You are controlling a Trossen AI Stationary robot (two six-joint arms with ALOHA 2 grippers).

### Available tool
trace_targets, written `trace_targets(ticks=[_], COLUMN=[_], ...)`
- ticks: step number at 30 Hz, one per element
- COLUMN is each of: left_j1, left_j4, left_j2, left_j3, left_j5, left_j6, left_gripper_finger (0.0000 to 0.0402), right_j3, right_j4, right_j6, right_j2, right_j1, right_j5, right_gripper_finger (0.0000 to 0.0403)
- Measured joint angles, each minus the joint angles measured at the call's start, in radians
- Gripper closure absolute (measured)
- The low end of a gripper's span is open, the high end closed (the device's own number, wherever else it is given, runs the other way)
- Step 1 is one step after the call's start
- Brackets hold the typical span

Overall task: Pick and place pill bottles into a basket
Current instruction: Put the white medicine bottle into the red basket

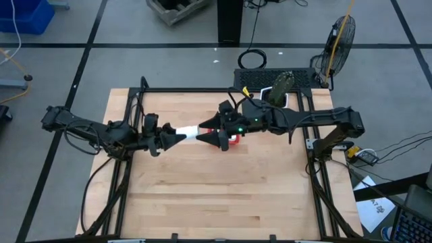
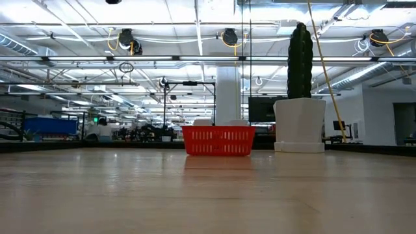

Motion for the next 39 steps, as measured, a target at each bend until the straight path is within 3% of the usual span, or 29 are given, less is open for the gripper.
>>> trace_targets(ticks=[26, 39], left_j1=[0.035, 0.035], left_j4=[-0.015, -0.026], left_j2=[0.000, 0.000], left_j3=[-0.001, -0.002], left_j5=[0.020, 0.020], left_j6=[-0.040, -0.039], left_gripper_finger=[0.0230, 0.0230], right_j3=[-0.024, -0.024], right_j4=[0.095, 0.135], right_j6=[0.069, 0.121], right_j2=[0.015, 0.047], right_j1=[-0.017, -0.037], right_j5=[-0.003, -0.086], right_gripper_finger=[0.0066, 0.0121])
